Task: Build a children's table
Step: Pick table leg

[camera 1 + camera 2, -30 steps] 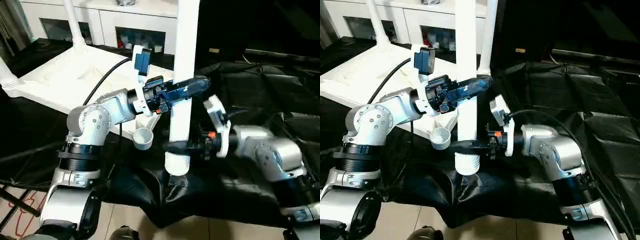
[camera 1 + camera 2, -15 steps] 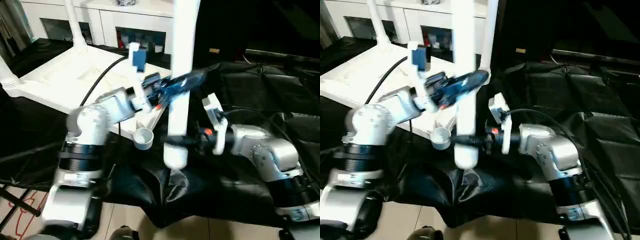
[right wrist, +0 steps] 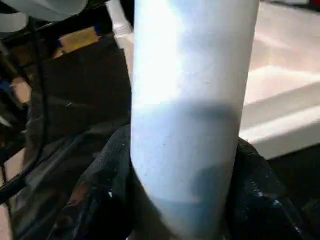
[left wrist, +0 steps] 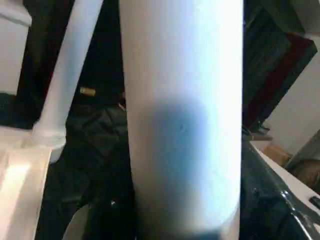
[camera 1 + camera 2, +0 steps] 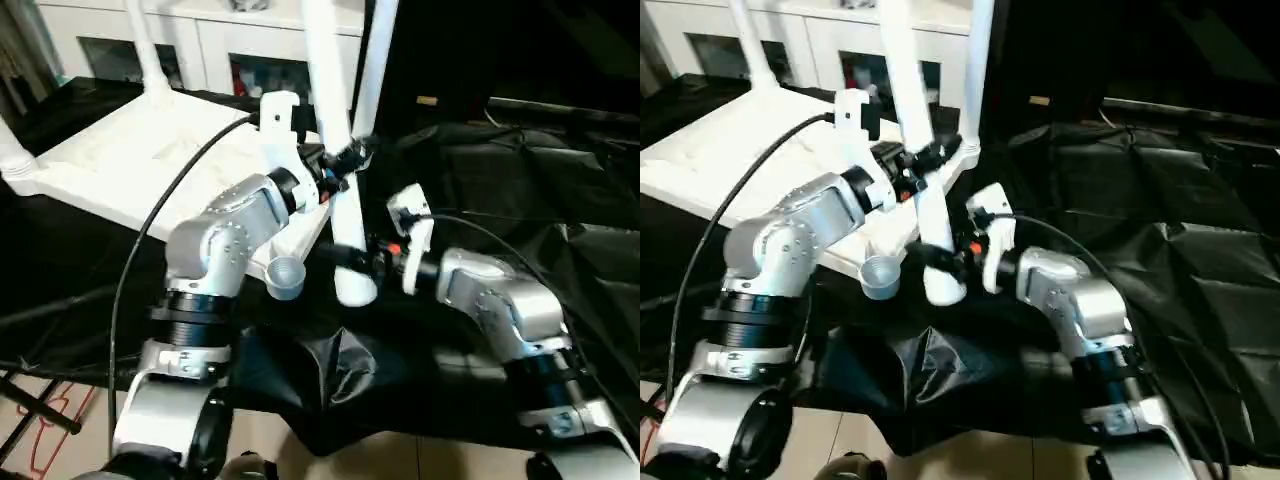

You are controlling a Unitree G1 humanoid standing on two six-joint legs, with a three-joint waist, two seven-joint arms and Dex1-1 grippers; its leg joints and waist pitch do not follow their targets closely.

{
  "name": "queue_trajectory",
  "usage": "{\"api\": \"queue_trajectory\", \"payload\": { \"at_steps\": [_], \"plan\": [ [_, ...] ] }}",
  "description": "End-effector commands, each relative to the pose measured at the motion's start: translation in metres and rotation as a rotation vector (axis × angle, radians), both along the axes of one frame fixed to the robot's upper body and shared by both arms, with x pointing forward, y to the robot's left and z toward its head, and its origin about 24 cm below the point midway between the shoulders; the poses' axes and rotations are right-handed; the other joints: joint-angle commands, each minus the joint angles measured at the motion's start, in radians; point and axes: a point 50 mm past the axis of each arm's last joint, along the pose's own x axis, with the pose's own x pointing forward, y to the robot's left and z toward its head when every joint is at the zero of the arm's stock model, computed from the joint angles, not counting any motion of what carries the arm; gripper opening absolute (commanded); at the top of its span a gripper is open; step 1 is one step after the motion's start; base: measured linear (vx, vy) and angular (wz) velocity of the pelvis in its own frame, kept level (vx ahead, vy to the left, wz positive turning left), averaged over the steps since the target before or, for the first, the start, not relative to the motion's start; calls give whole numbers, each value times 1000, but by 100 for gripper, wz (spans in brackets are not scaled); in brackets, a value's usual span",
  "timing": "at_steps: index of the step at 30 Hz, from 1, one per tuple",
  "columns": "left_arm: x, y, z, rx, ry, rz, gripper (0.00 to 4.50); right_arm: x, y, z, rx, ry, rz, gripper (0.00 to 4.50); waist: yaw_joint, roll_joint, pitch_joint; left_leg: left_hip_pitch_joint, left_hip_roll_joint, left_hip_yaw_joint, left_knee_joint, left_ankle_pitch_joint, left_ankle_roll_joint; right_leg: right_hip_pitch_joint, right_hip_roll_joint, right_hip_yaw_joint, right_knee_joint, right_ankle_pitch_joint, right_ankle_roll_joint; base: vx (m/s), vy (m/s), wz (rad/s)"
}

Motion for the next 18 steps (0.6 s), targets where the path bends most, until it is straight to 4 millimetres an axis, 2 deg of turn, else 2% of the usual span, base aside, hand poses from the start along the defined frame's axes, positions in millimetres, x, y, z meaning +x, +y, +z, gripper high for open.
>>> {"api": "queue_trajectory", "payload": {
  "at_steps": [1,3,5,6,10,18],
  "plan": [
    [0,-3,-5,33,17,-3,188,4,3,20,46,-73,13,191,-1,9,-82,38,88,-49,-78,-135,-43,38,-104,65,-71,68,-240,0,0,0],
    [-4,-5,-4,35,-3,-58,185,2,1,19,62,-41,37,261,-1,8,-83,39,88,-49,-78,-131,-40,39,-104,65,-71,72,-238,0,0,0],
    [-6,-7,-3,38,-23,-102,184,1,-2,18,55,-27,61,263,0,7,-83,38,87,-48,-77,-121,-31,39,-104,64,-69,83,-237,0,0,0],
    [-7,-8,-1,38,-44,-133,184,-1,-3,17,47,-18,84,272,0,3,-83,37,86,-48,-77,-118,-26,40,-103,65,-70,82,-236,0,0,0],
    [-16,-12,5,61,-102,-322,182,-8,-13,17,-10,-6,197,309,3,4,-81,37,87,-47,-77,-110,-20,39,-104,64,-69,69,-230,0,0,0],
    [-23,-14,14,18,-115,-491,182,-18,-23,16,-58,26,361,313,3,0,-82,36,88,-45,-73,-111,-6,40,-107,64,-69,56,-260,0,0,0]
  ]
}}
